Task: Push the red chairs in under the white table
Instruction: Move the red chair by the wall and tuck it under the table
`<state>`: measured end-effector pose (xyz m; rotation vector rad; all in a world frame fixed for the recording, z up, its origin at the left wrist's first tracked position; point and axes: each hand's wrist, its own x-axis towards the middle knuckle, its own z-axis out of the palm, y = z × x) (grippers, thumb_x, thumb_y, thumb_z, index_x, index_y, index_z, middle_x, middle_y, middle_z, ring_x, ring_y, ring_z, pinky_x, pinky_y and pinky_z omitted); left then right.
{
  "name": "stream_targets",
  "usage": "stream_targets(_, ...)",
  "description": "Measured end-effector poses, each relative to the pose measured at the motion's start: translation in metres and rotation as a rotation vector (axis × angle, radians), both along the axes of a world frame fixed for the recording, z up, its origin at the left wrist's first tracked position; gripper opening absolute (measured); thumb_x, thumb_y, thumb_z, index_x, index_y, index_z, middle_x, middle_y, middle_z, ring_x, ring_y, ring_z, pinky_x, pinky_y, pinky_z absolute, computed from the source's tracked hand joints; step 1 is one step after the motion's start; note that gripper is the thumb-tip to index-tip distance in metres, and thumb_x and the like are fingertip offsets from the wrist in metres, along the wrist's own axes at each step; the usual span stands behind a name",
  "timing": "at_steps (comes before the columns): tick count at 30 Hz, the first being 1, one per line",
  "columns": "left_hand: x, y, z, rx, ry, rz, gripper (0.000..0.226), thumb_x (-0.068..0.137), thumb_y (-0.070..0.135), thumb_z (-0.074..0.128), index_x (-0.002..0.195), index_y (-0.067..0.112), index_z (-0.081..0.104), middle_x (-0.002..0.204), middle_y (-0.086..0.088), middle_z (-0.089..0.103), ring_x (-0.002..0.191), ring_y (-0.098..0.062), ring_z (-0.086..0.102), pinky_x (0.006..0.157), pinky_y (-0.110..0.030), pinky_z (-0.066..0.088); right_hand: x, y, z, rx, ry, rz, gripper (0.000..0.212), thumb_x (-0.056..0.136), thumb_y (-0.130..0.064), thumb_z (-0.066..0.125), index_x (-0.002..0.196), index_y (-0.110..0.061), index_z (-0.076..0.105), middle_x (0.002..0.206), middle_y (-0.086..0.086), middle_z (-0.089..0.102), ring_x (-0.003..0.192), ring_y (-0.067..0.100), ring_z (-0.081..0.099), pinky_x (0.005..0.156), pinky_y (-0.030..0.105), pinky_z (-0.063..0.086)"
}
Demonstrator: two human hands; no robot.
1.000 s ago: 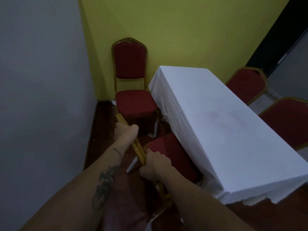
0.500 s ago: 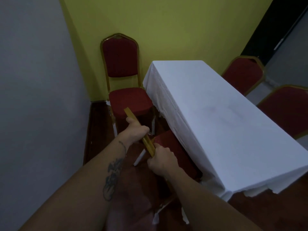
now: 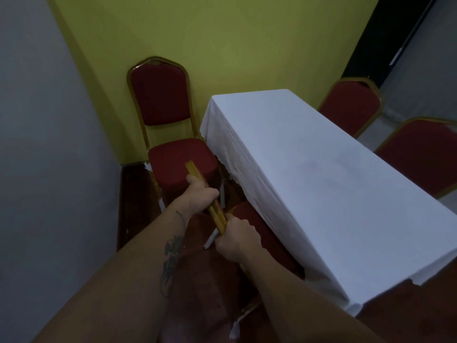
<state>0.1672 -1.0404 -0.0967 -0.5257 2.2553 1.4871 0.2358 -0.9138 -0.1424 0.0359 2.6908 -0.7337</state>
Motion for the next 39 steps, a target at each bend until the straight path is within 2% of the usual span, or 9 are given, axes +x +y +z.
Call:
stream_targets(5, -0.007, -0.008, 0.004, 0.084, -0.045, -0.038, 0.101, 0.092, 0.017, 0.059, 0.153, 0.014, -0.021, 0.126, -0.013, 0.045, 0.11, -0.033, 0.054, 0.095, -0.053, 0.052, -0.006, -0.003, 0.003, 0.027, -0.009, 0.022, 0.054, 0.071, -0.04, 0.056, 0.122, -0.024, 0.051, 0.113, 0.009, 0.065, 0.103, 0.039, 0.065, 0.088, 0.048, 0.054)
stream_targets(9, -0.011, -0.027, 0.008, 0.106, -0.116, -0.138, 0.092, 0.09, 0.044, 0.065, 0.154, 0.015, 0.005, 0.144, -0.012, 0.038, 0.128, -0.035, 0.045, 0.091, -0.051, 0.05, -0.014, -0.001, 0.013, 0.032, -0.063, 0.083, 0.052, 0.071, -0.05, 0.059, 0.116, -0.025, 0.051, 0.108, 0.004, 0.064, 0.099, 0.033, 0.065, 0.088, 0.047, 0.055)
stream_targets(12, -0.029, -0.051, 0.01, -0.009, 0.003, -0.142, 0.048, 0.095, 0.052, 0.05, 0.119, 0.011, 0.058, 0.112, -0.007, 0.063, 0.108, -0.03, 0.06, 0.089, -0.046, 0.052, -0.044, -0.013, 0.036, -0.044, -0.035, 0.11, 0.05, 0.073, -0.059, 0.058, 0.111, -0.026, 0.058, 0.103, -0.001, 0.065, 0.096, 0.028, 0.065, 0.086, 0.044, 0.054)
stream_targets(14, -0.048, -0.072, 0.015, -0.065, 0.112, -0.045, 0.043, 0.1, 0.045, 0.044, 0.099, 0.01, 0.069, 0.095, -0.007, 0.072, 0.091, -0.024, 0.068, 0.085, -0.042, 0.056, -0.074, -0.031, 0.055, -0.107, 0.019, 0.121, 0.037, 0.076, -0.052, 0.057, 0.099, -0.023, 0.062, 0.092, -0.001, 0.067, 0.085, 0.024, 0.066, 0.079, 0.043, 0.056)
stream_targets(19, -0.103, -0.131, 0.029, -0.178, 0.248, 0.024, 0.015, 0.093, 0.016, 0.054, 0.089, 0.014, 0.068, 0.09, -0.003, 0.074, 0.082, -0.019, 0.07, 0.071, -0.032, 0.054, -0.149, -0.068, 0.088, -0.104, 0.063, 0.18, 0.032, 0.073, -0.033, 0.055, 0.102, -0.023, 0.064, 0.088, -0.002, 0.067, 0.079, 0.022, 0.065, 0.07, 0.037, 0.056)
stream_targets(27, -0.175, -0.207, 0.061, -0.225, 0.296, 0.086, 0.016, 0.093, -0.001, 0.051, 0.102, 0.004, 0.063, 0.086, -0.008, 0.067, 0.068, -0.012, 0.06, 0.05, -0.014, 0.046, -0.255, -0.121, 0.094, -0.062, 0.051, 0.265, 0.058, 0.074, -0.033, 0.056, 0.131, -0.023, 0.059, 0.118, 0.0, 0.066, 0.107, 0.026, 0.064, 0.093, 0.041, 0.054)
stream_targets(32, -0.248, -0.252, 0.074, -0.241, 0.329, 0.08, 0.014, 0.093, -0.003, 0.049, 0.096, 0.006, 0.06, 0.09, -0.017, 0.066, 0.067, -0.017, 0.059, 0.051, -0.021, 0.048, -0.332, -0.164, 0.095, -0.02, 0.056, 0.259, 0.059, 0.073, -0.032, 0.054, 0.131, -0.021, 0.06, 0.126, 0.003, 0.065, 0.115, 0.028, 0.063, 0.097, 0.042, 0.053)
stream_targets(36, -0.316, -0.29, 0.079, -0.27, 0.376, 0.032, 0.012, 0.094, 0.007, 0.054, 0.102, 0.01, 0.061, 0.101, -0.014, 0.07, 0.083, -0.021, 0.064, 0.058, -0.022, 0.046, -0.405, -0.204, 0.095, -0.025, 0.083, 0.206, 0.056, 0.072, -0.03, 0.052, 0.126, -0.019, 0.061, 0.123, 0.004, 0.066, 0.109, 0.026, 0.064, 0.094, 0.043, 0.055)
stream_targets(39, -0.366, -0.322, 0.075, -0.271, 0.362, 0.001, 0.013, 0.091, 0.003, 0.054, 0.095, 0.012, 0.062, 0.098, -0.015, 0.07, 0.078, -0.018, 0.062, 0.063, -0.031, 0.052, -0.451, -0.23, 0.101, -0.03, 0.101, 0.168, 0.056, 0.076, -0.027, 0.054, 0.131, -0.018, 0.058, 0.129, 0.005, 0.064, 0.115, 0.026, 0.063, 0.097, 0.04, 0.053)
